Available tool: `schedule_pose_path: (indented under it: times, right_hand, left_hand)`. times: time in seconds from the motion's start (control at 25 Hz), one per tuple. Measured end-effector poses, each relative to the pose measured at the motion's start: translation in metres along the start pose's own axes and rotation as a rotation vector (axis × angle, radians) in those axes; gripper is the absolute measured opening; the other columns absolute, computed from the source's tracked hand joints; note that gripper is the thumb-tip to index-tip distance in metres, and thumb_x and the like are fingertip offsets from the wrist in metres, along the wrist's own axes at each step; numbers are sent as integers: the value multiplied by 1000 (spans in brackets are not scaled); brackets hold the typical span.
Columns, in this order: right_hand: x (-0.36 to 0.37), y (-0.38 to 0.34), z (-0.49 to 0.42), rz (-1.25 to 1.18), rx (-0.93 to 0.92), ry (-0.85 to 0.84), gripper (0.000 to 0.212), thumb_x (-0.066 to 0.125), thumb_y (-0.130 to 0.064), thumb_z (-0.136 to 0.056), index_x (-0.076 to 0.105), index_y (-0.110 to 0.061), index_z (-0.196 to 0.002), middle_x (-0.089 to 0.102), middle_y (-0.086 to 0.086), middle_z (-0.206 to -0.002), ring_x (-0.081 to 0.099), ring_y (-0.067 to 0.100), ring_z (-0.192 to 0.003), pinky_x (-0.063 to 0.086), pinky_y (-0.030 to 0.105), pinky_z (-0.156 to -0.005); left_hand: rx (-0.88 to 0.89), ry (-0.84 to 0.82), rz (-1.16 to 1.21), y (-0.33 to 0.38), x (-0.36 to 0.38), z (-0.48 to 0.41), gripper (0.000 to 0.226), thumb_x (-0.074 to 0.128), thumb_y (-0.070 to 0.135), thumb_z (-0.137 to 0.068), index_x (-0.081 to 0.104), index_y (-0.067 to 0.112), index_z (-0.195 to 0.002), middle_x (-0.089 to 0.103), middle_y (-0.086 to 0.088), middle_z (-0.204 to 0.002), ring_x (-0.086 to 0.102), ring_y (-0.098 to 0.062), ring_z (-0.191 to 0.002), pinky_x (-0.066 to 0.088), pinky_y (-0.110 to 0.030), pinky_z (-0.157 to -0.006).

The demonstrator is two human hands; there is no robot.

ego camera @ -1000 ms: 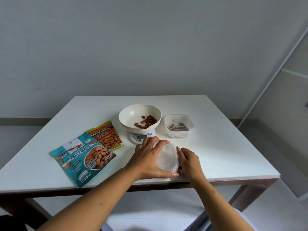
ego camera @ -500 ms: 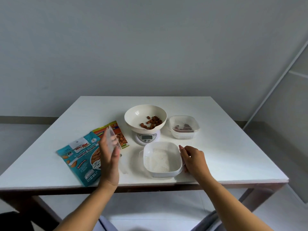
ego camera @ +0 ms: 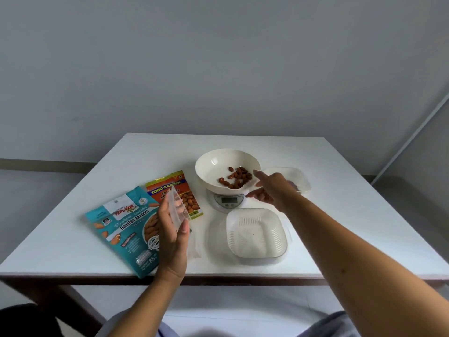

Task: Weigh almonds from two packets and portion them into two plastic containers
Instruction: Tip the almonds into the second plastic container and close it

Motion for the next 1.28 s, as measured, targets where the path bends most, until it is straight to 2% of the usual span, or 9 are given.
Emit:
schedule_pose_path:
  times: [0.16, 0.24, 0.4, 0.56, 0.68, 0.8, 0.92, 1.16, 1.28]
  right_hand:
    - [9, -1, -9, -69, 39, -24, 25, 52, -6, -91, 50, 10, -111, 68, 32, -102, 61, 16, -42, 42, 17, -35]
    - [6, -1, -5, -37, 25, -13, 19, 52, -3, -90, 53, 9, -104, 70, 31, -93, 58, 13, -38, 47, 17, -44]
    - [-10, 1, 15, 44, -84, -35, 9, 50, -1, -90, 57, 5, -93, 64, 19, -68, 60, 18, -53, 54, 22, -55]
    - [-27, 17, 29, 16, -138, -64, 20, 44, 2, -90, 46, -1, -109, 56, 19, -70, 53, 22, -54, 47, 25, -46]
    - [-38, 34, 41, 70, -242, -79, 30, 41, 4, -89, 42, -6, -117, 56, 20, -84, 56, 21, -58, 47, 29, -52]
    - [-44, 49, 57, 134, -380, -35, 31, 41, 0, -94, 36, -16, -120, 58, 14, -79, 58, 18, -60, 53, 35, -61]
    - [-45, 60, 64, 103, -501, 35, 28, 39, -11, -100, 36, -19, -127, 58, 10, -72, 57, 16, -56, 55, 35, -59]
    - [-48, 72, 65, 103, -662, 107, 11, 38, -21, -102, 43, -17, -111, 54, 2, -55, 52, 14, -51, 51, 47, -58]
    - [-46, 66, 62, 101, -677, 164, 10, 37, -20, -102, 42, -19, -111, 54, 4, -58, 52, 11, -50, 52, 41, -57]
  left_hand:
    - [43, -45, 22, 5, 3, 1, 106, 46, 84, -68, 22, 20, -148, 30, -5, -152, 35, -17, -139, 41, -33, -105]
    - [55, -48, 23, 5, 3, 0, 102, 46, 83, -69, 23, 21, -147, 32, -2, -150, 35, -13, -139, 40, -25, -104]
    - [33, -32, 34, 9, 3, 0, 105, 46, 86, -66, 23, 22, -146, 32, 6, -147, 36, 1, -135, 41, -10, -97]
    - [39, -29, 9, 8, 4, 1, 106, 45, 85, -67, 20, 21, -147, 30, 21, -144, 33, 10, -133, 37, -8, -100]
    - [21, -54, -15, 9, 6, 1, 109, 47, 83, -68, 17, 17, -149, 28, 23, -145, 32, 13, -133, 35, -8, -101]
    - [46, -33, -56, 17, 8, 6, 116, 49, 85, -66, 17, 10, -149, 30, 8, -145, 35, 19, -127, 37, -4, -97]
    - [80, -26, -46, 24, 9, 10, 125, 53, 84, -62, 16, 0, -147, 31, -7, -144, 37, 25, -119, 37, 1, -90]
    - [88, 4, -123, 24, 7, 11, 125, 48, 88, -61, 15, 4, -149, 25, -9, -150, 29, 29, -121, 36, 4, -89]
    - [99, -27, -76, 28, 11, 13, 125, 51, 85, -62, 16, 0, -147, 33, 1, -143, 35, 29, -118, 36, 4, -87]
Point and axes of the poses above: each hand's wrist, its own z-axis away from the middle knuckle, its own x-axis out of the palm, y = z × x, the point moved 1 cm from there along -z, towards the middle knuckle
